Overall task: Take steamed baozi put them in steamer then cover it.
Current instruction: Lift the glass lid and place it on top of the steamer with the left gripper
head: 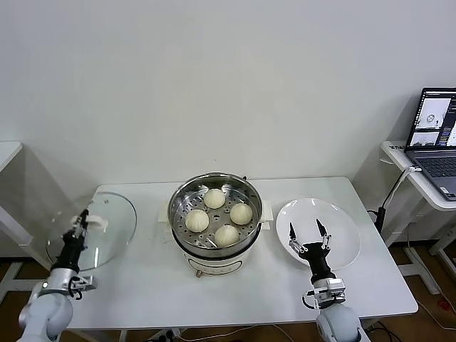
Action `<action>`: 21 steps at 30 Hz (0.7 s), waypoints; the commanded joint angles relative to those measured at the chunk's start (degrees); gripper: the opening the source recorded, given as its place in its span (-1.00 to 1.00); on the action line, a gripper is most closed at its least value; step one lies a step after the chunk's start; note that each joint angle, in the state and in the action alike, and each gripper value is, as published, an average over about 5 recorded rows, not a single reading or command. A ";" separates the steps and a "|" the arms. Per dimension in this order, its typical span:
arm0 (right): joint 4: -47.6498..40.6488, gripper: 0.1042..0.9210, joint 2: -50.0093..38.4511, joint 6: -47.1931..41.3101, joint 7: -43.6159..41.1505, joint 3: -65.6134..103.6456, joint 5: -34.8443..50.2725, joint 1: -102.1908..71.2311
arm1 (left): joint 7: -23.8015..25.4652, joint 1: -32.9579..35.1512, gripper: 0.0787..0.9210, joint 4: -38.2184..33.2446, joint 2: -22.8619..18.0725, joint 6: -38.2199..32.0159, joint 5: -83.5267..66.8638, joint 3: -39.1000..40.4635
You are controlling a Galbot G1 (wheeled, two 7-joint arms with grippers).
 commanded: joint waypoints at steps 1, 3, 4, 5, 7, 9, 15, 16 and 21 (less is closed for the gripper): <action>-0.01 0.76 -0.02 -0.04 0.57 0.33 -0.25 0.26 | 9.40 5.56 -0.73 -35.91 0.71 18.41 -8.76 2.85; -0.02 0.76 -0.05 -0.09 0.79 0.40 -0.28 0.43 | 11.43 5.24 -0.73 -40.96 0.18 22.02 -7.94 7.07; -0.04 0.76 -0.07 -0.11 0.88 0.42 -0.28 0.53 | 12.46 4.79 -0.73 -42.68 -0.03 23.60 -7.24 9.75; -0.07 0.76 -0.09 -0.14 0.93 0.44 -0.28 0.65 | 13.42 4.20 -0.73 -44.18 -0.24 25.19 -6.55 12.65; -0.18 0.76 -0.10 -0.19 1.08 0.45 -0.26 0.90 | 15.53 2.44 -0.73 -45.60 -0.91 27.99 -4.63 18.72; -0.33 0.76 -0.03 -0.22 1.13 0.46 -0.28 1.15 | 17.40 0.17 -0.73 -45.47 -2.12 30.62 -2.71 24.85; -0.96 0.76 0.52 -0.25 1.29 0.53 -0.66 1.74 | 22.92 -6.72 -0.73 -41.54 -7.81 36.92 1.60 38.72; -1.09 0.76 0.63 -0.25 1.34 0.58 -0.74 1.80 | 23.78 -7.61 -0.73 -40.97 -8.68 37.78 2.29 40.27; -1.90 0.76 1.03 -0.17 1.48 0.97 -1.05 2.14 | 27.87 -12.49 -0.73 -34.04 -13.05 40.94 6.94 45.33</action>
